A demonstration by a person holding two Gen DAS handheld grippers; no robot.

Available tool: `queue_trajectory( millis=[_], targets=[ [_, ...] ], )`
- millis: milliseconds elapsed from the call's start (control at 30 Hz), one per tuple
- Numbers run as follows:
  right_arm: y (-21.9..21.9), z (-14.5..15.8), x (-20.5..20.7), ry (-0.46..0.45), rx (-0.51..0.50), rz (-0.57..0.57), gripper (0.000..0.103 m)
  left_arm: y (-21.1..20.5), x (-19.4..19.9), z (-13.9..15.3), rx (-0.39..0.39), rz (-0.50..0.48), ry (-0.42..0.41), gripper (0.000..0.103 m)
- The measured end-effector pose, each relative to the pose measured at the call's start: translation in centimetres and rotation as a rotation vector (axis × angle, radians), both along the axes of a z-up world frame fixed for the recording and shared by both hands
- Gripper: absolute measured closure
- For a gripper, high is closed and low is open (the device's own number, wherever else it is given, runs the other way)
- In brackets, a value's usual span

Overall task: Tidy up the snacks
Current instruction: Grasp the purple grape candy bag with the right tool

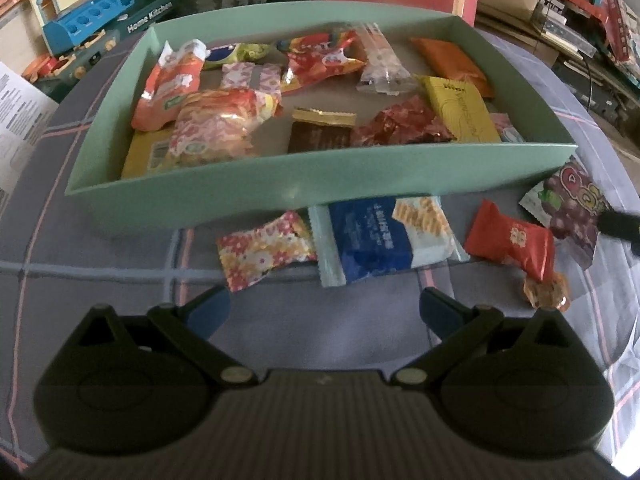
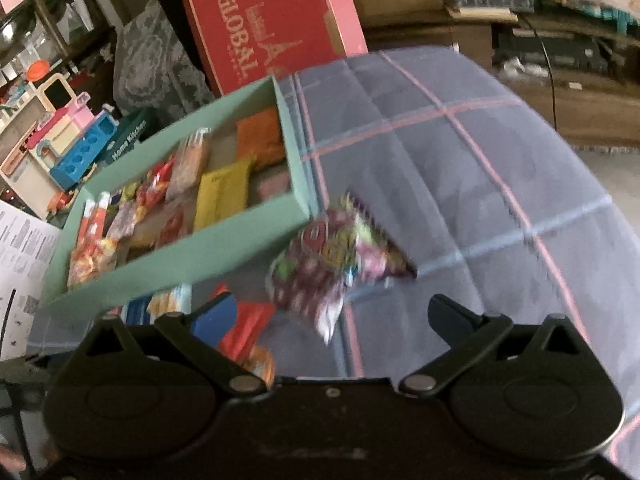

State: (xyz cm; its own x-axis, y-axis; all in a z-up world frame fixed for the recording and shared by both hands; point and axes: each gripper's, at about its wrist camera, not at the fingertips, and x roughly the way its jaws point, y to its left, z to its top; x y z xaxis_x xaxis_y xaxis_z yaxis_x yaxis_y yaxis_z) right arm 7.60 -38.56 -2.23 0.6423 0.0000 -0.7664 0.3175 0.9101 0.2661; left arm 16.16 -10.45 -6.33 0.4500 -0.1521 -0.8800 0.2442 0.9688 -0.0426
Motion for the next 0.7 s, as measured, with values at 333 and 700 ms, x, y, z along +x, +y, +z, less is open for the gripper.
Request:
queue_trajectory(
  millis=[333,700],
  targets=[
    [0.5,-1.5,4.1,-0.007,-0.146,0.136,0.018,-0.7,1.3,-0.7,0.019,-0.005,0.008,0.0],
    [1.6,-2.5,3.8,0.001,-0.103,0.167,0.043,-1.3,2.1,-0.7,0.005,-0.018,-0.011,0.0]
  ],
)
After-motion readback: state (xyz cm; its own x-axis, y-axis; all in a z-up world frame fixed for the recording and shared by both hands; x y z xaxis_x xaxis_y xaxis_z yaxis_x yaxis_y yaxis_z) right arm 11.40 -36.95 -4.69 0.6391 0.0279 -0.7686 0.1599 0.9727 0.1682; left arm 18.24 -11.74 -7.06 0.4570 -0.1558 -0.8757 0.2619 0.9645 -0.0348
